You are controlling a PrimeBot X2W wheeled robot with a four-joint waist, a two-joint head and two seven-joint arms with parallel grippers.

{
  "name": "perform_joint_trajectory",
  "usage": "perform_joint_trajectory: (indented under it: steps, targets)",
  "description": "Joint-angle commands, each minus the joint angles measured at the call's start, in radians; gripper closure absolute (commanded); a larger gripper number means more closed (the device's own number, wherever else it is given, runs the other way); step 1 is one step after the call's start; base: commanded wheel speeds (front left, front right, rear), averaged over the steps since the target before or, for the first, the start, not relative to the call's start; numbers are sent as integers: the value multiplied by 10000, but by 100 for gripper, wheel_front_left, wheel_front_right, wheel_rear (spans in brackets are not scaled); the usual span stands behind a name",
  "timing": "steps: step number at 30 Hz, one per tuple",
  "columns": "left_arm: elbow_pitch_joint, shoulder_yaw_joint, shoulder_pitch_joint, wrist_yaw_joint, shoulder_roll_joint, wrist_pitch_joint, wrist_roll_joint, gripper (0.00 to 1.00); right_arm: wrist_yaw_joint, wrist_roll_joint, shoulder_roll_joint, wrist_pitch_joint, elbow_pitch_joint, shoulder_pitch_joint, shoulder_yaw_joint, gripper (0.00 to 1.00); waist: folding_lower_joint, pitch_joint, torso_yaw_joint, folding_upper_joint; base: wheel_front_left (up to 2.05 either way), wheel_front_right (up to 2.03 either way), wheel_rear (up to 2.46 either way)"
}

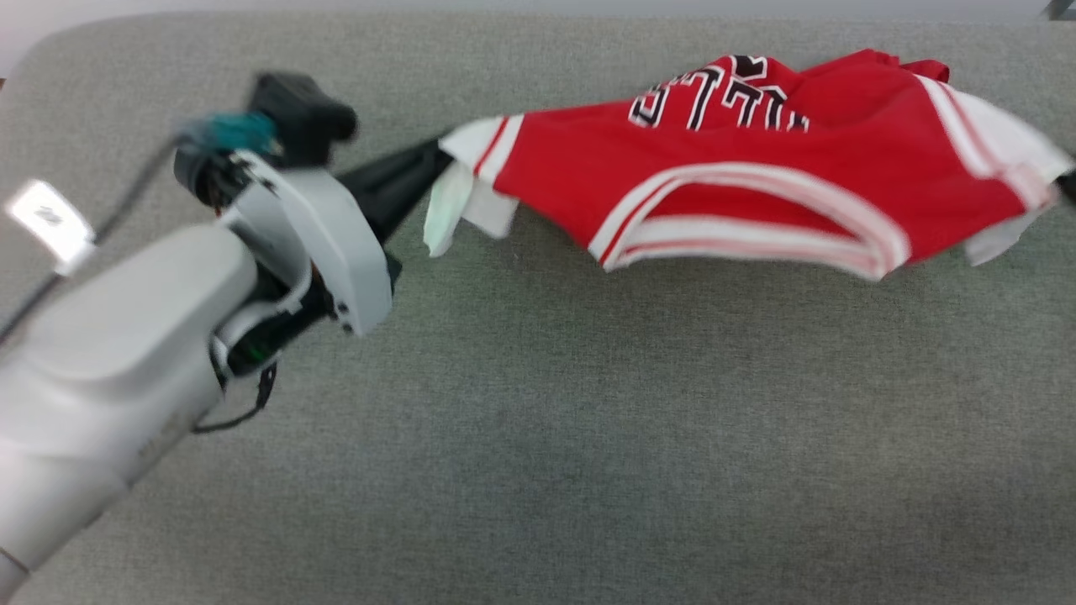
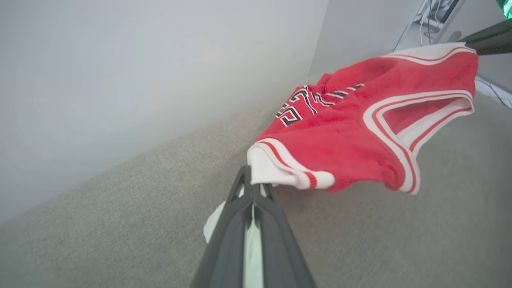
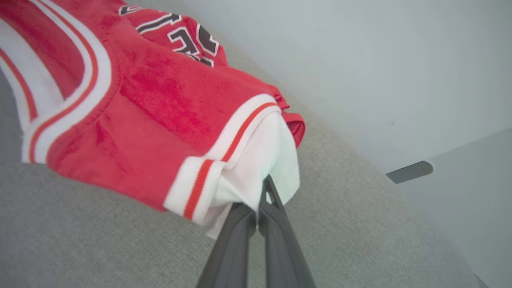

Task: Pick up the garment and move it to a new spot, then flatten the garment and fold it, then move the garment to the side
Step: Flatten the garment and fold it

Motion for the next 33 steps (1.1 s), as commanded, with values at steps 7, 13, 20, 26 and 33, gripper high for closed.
perform_joint_trajectory:
  steps: [7, 13, 20, 26, 33]
  targets:
    - [419, 954, -810, 25, -138, -455, -2168, 100, -11, 1040, 236, -119, 589, -688, -975, 100, 0, 478, -32, 0, 0, 0, 0]
    - [2363, 1779, -2236, 25, -934, -57, -3258, 100, -11, 1775, 2131, -317, 2898, -1801, -2266, 100, 0, 1148, -240, 0, 0, 0, 0]
    - [5436, 2774, -5199, 220, -2025, -824, -3105, 100, -12, 1445, 4745, -1556, 6541, -4700, -3987, 100, 0, 1860, -615, 0, 0, 0, 0]
    - [6708, 3395, -7308, 123, -2566, -1553, -2590, 100, -12, 677, 5820, -2678, 8556, -6920, -4515, 100, 0, 1939, -618, 0, 0, 0, 0]
    - [6704, 4182, -7362, 28, -2737, -1621, -2245, 100, -12, 654, 5928, -2393, 8687, -7109, -4188, 100, 0, 1741, -579, 0, 0, 0, 0]
